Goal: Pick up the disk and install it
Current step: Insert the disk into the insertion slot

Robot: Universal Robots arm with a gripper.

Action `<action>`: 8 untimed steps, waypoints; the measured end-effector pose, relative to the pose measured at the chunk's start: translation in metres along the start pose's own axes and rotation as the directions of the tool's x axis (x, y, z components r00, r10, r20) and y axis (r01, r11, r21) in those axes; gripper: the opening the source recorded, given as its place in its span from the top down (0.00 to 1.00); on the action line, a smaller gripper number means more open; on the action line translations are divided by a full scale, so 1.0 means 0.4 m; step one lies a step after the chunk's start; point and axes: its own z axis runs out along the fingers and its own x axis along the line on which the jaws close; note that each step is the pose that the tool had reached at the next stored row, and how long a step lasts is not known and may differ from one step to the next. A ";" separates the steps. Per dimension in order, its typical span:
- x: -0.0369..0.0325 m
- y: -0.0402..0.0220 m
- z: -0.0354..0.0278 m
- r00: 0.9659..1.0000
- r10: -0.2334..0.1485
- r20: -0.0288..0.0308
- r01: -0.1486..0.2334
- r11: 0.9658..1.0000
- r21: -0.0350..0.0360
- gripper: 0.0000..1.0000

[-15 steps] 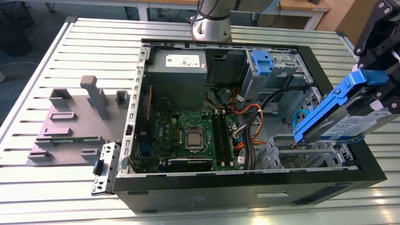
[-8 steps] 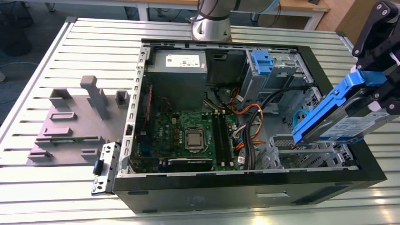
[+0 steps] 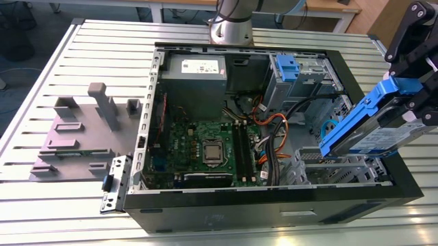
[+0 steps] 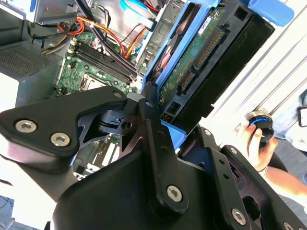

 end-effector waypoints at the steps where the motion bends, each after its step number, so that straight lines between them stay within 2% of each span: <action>1: 0.000 0.000 0.000 1.000 0.000 0.000 0.000 1.000 0.000 0.64; 8: 0.001 0.003 0.005 1.000 0.000 0.000 0.000 1.000 0.000 0.64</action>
